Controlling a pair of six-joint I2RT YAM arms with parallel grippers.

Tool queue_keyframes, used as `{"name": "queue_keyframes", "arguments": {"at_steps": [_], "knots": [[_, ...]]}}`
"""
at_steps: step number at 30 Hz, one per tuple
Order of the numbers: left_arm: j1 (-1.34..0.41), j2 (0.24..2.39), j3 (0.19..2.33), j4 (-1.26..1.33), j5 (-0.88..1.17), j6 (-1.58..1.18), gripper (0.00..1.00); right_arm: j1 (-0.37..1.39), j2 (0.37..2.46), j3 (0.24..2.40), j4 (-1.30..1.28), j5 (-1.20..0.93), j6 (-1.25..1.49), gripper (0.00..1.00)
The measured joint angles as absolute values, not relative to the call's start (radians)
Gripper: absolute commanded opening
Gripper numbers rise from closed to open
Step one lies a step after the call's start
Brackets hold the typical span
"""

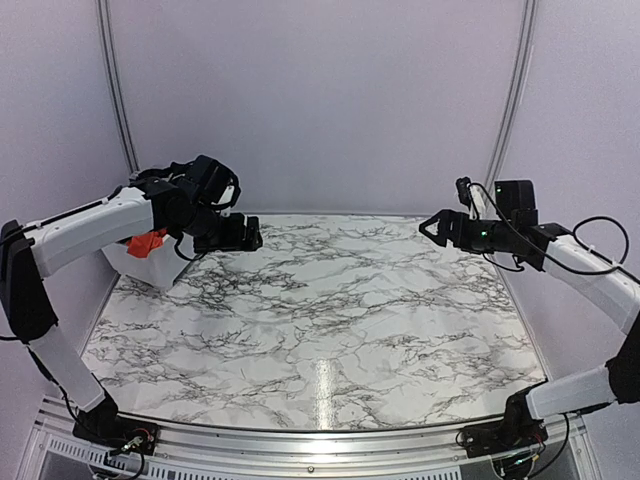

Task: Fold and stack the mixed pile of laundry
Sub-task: Pick up the crumpled T-shirt from the bin.

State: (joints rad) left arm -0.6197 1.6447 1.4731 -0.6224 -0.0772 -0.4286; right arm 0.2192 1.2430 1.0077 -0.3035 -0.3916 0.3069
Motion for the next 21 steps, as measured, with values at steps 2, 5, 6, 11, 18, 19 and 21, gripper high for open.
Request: {"name": "queue_keyframes", "arguments": {"at_steps": [2,5,6,11,18,19,21], "knots": [[-0.620,1.641,1.455,-0.601,-0.069,-0.436,0.99,0.219,1.225,0.999,-0.305,-0.382,0.304,0.99],[-0.620,1.640,1.452,-0.578,-0.064,-0.438,0.99,0.219,1.210,0.998,-0.304,-0.382,0.290,0.98],[-0.620,1.639,1.452,-0.568,-0.061,-0.438,0.99,0.219,1.207,0.998,-0.304,-0.382,0.287,0.98],[-0.620,1.635,1.458,-0.551,-0.059,-0.437,0.99,0.219,1.196,0.998,-0.296,-0.381,0.286,0.98],[-0.599,1.626,1.542,-0.553,-0.069,-0.434,0.99,0.219,1.206,1.000,-0.287,-0.400,0.286,0.98],[-0.584,1.620,1.557,-0.553,-0.068,-0.434,0.99,0.219,1.211,1.002,-0.286,-0.403,0.286,0.98],[-0.522,1.598,1.602,-0.557,-0.059,-0.435,0.99,0.216,1.218,1.004,-0.285,-0.410,0.286,0.99]]}}
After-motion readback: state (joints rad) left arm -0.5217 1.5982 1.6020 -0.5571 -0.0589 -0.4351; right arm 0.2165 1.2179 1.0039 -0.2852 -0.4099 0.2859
